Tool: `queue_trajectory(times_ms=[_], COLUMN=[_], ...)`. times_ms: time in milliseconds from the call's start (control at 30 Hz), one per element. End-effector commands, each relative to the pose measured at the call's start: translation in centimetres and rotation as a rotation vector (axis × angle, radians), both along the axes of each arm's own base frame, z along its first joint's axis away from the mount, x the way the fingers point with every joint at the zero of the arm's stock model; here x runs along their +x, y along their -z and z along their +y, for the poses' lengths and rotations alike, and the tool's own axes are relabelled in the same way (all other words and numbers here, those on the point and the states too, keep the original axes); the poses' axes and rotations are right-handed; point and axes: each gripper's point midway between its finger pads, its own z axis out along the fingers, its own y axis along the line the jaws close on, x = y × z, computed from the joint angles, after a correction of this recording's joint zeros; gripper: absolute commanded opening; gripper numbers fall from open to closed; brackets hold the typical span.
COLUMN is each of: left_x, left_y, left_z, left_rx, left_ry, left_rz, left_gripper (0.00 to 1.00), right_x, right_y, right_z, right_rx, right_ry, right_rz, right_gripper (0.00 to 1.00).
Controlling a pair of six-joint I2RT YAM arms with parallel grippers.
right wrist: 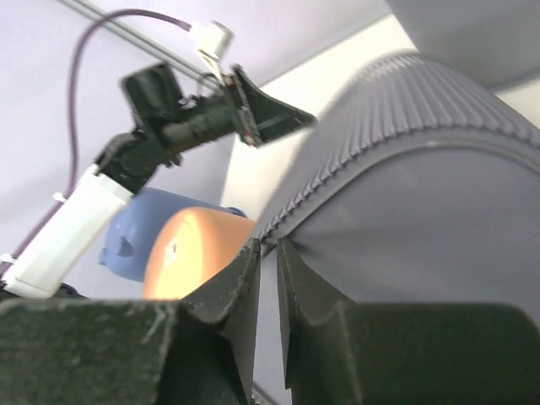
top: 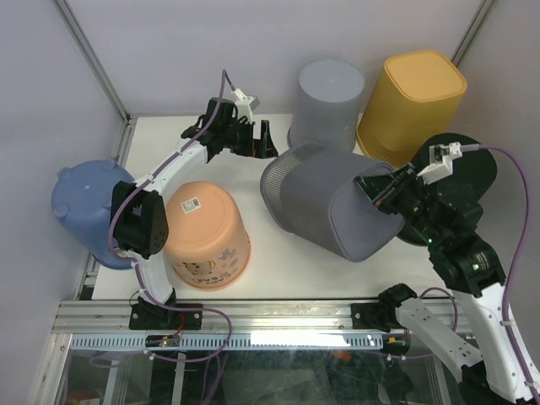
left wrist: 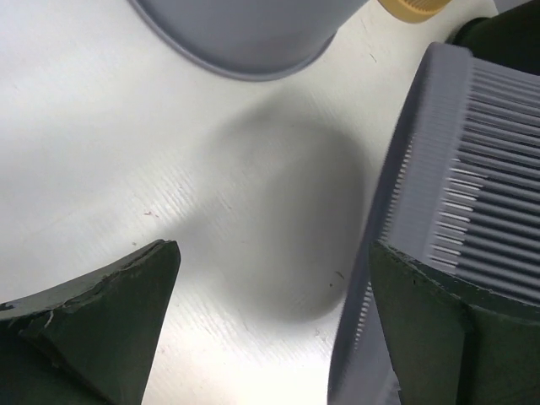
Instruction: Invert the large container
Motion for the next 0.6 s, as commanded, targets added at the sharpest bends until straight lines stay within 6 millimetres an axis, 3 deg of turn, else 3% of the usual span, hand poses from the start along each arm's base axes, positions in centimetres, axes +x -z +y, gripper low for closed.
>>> queue_trajectory(times_ms=[0,133,200,300,367,467,567], left_x=[-1.1,0.1,0.8,1.9,2.8,4.2,4.6], left_y=[-1.4,-1.7,-2.6,-4.1,-5.1,-7.4,-10.5], left_z=[-1.8,-0.7,-0.3,0.6,1.3,2.7,3.1], left_rx=[-0.001,0.040,0.052,0.076,0.100,0.126,0.106], left_ry=[0.033,-0.058,-0.094,-0.146,-0.187,-0.256,-0.268], left_rz=[-0.014,-0.023,-0.042,-0.071,-0.090,-0.143,-0.204], left_gripper=[0.99,0.99,0.99,0.99,0.99,0.99,0.99], right_x=[2.2,5.2,6.5,7.9,8.4,8.4,7.7], right_y=[-7.0,-4.8,-3.2,-2.3,-3.1,-5.7,-7.9], right_z=[3.2,5.6,6.4,6.8,6.8,6.0,3.7], right_rx=[0.081,0.074,0.067,0.045,0.022,-0.028,-0.143], right_ry=[-0.122,-0.174,-0.185,-0.177,-0.173,-0.148,-0.078], right_rz=[-0.252,-0.201,-0.168,-0.153,-0.174,-0.241,-0.292], right_gripper=[0.17,0.16,0.16,0.17,0.22,0.40,0.53])
